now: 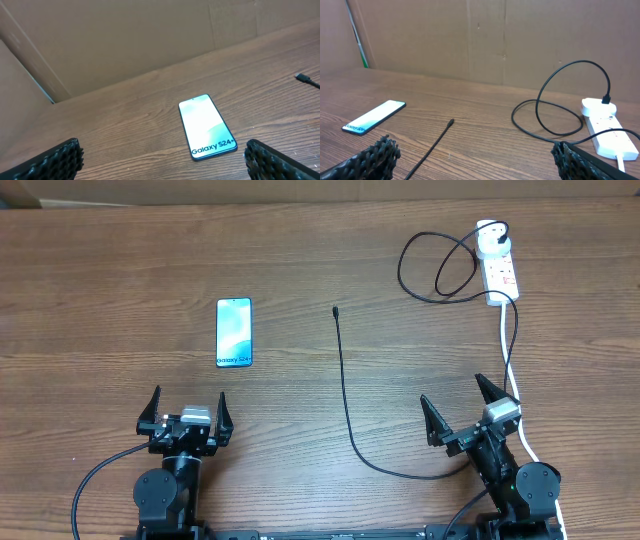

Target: Plug charger to phone and switch on socket

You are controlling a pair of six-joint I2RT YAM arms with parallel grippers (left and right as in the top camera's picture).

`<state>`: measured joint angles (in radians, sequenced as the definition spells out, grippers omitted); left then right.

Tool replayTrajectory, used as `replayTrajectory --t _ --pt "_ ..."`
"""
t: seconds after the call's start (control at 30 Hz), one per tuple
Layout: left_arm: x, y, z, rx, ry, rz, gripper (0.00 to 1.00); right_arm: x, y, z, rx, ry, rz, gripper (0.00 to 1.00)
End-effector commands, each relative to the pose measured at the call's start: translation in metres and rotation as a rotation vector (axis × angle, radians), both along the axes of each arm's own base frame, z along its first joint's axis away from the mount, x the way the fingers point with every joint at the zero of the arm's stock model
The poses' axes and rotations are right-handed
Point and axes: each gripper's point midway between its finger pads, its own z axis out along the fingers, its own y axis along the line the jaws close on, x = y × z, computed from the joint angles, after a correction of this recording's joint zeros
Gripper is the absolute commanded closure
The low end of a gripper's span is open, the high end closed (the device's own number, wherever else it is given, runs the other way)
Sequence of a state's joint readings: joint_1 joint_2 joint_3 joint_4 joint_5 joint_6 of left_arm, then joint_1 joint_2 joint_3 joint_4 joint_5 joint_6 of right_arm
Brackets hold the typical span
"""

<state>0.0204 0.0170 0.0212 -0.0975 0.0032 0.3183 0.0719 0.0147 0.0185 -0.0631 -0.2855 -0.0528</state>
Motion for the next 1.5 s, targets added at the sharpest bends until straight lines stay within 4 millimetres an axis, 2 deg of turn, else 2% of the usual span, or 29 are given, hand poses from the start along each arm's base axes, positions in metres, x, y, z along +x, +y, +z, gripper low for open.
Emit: replayTrajectory --t 0.0,0.13,0.33,0.47,1.47 --pt "0.000 -0.003 -0.002 -0.064 -0.003 -0.012 0.01 0.000 0.001 -0.001 0.000 -0.006 0.005 0.00" --pt "0.000 -0.003 -0.001 -0.119 -0.006 -0.011 0.01 0.000 0.001 -0.001 0.000 -0.006 0.005 0.00" --pt "0.000 -0.018 0.010 -0.124 -0.035 -0.095 0.00 0.000 0.001 -0.001 0.000 -0.006 0.005 0.00" --pt "-0.001 -0.014 0.018 -0.121 -0.052 -0.078 0.00 0.000 0.001 -0.001 0.000 -0.006 0.005 0.00" --pt "-0.001 -0.010 0.020 -0.119 -0.060 -0.055 0.01 0.000 0.001 -0.001 0.000 -0.006 0.005 0.00"
